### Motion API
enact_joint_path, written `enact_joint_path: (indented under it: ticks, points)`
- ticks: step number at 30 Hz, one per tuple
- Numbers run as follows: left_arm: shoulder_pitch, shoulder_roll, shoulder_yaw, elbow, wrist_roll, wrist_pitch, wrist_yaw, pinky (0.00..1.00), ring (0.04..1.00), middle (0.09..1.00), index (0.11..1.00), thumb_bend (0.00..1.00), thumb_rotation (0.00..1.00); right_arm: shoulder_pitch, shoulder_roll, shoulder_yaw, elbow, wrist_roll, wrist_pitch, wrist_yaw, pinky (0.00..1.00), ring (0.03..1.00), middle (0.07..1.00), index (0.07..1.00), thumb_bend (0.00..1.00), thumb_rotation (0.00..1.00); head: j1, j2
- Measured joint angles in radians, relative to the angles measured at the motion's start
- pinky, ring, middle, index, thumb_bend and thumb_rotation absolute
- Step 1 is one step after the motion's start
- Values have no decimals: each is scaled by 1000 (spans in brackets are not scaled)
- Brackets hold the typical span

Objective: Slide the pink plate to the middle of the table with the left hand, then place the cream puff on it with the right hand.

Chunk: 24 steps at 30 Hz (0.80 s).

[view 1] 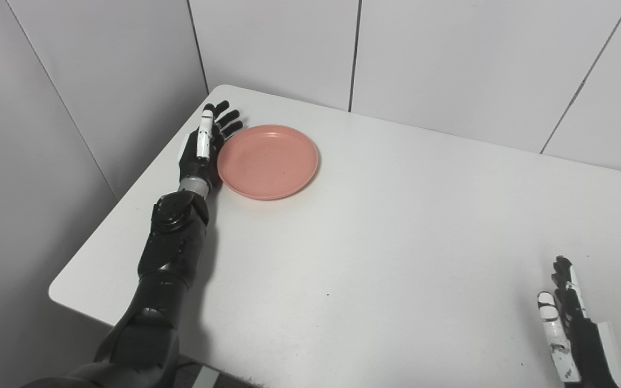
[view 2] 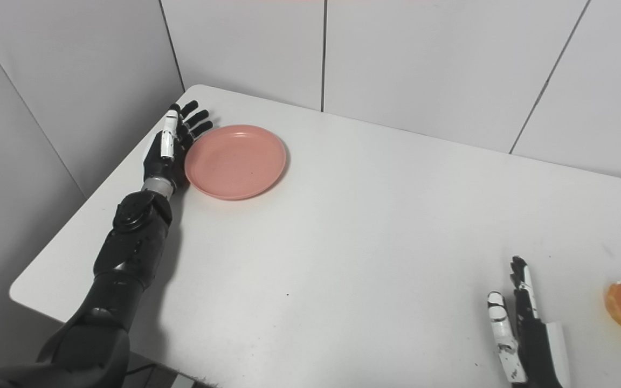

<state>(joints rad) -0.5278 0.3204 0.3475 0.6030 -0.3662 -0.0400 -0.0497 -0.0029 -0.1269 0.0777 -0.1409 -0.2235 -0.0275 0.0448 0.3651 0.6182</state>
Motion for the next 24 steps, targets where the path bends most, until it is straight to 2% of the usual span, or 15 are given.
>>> enact_joint_path:
  ticks: [8, 10, 13, 17, 24]
  points:
    - [1, -41, -13, -29, -3, 5, -2, 834, 838, 840, 833, 402, 1000, 0, 3, 2, 1, -2, -1, -2, 1000, 1000, 1000, 1000, 119, 1000, -29, 15]
    - [1, -55, -14, -36, -4, 7, -6, 799, 834, 841, 836, 395, 1000, 0, 8, 2, 5, 1, -1, -4, 1000, 1000, 1000, 1000, 130, 1000, -40, 20]
    - [1, -69, -25, -49, -3, 17, -10, 816, 833, 839, 838, 392, 1000, -3, 10, 3, 11, 2, -3, -6, 1000, 1000, 1000, 1000, 127, 1000, -58, 28]
    - [4, -92, -45, -69, -3, 24, -11, 816, 830, 835, 836, 396, 1000, -3, 10, 6, 13, -3, -5, -12, 999, 1000, 1000, 1000, 171, 1000, -77, 38]
    - [18, -135, -83, -137, -2, 79, -16, 809, 833, 839, 844, 405, 1000, -2, 14, 14, 9, -43, -4, -25, 967, 983, 994, 999, 203, 1000, -106, 54]
